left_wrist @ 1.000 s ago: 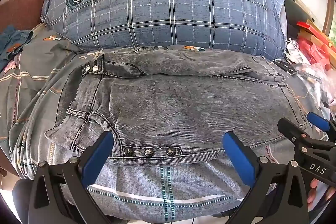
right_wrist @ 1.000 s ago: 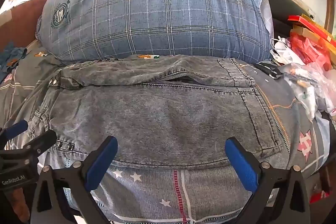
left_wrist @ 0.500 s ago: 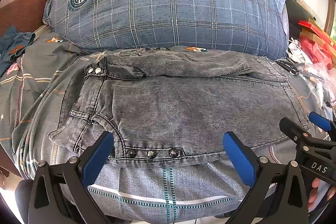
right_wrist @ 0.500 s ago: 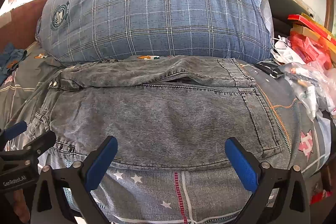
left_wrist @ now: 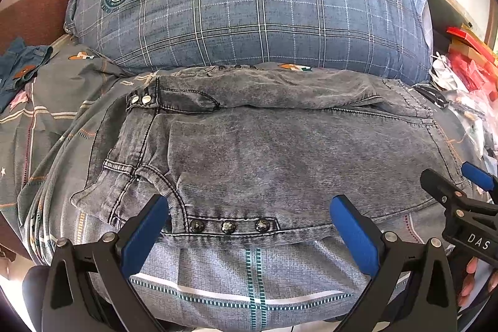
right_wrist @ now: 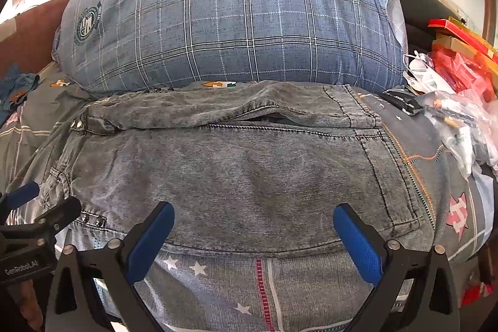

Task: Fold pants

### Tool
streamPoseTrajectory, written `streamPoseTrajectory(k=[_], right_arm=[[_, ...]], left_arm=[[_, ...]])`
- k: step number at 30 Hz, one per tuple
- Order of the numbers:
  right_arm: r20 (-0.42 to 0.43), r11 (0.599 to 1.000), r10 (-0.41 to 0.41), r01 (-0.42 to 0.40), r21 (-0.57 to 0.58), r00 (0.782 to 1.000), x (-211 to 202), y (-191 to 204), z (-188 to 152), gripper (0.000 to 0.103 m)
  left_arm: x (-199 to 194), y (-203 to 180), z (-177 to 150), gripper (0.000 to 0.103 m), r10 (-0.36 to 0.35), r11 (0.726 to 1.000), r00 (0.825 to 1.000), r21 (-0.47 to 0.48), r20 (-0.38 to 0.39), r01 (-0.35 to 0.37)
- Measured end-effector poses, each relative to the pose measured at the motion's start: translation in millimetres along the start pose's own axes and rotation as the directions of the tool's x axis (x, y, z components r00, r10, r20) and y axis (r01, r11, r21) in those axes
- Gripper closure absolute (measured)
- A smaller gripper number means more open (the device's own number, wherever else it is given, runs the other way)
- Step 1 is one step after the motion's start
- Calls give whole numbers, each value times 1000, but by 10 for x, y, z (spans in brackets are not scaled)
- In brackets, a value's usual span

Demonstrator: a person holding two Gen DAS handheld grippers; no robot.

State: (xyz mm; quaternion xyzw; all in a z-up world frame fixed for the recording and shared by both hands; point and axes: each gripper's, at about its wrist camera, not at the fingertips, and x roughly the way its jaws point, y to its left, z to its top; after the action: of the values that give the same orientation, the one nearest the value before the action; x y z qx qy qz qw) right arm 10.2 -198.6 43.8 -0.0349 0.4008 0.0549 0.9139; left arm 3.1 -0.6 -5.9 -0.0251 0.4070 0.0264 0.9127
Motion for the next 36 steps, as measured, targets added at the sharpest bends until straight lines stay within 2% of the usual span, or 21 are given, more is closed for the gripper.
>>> streamPoseTrajectory(k=[36], right_arm=[[-3,1000,16,-16,5,1000,16,10,15,0]], left_arm=[[39,18,-24,0,6,1000,1000,-1,-20,-6]])
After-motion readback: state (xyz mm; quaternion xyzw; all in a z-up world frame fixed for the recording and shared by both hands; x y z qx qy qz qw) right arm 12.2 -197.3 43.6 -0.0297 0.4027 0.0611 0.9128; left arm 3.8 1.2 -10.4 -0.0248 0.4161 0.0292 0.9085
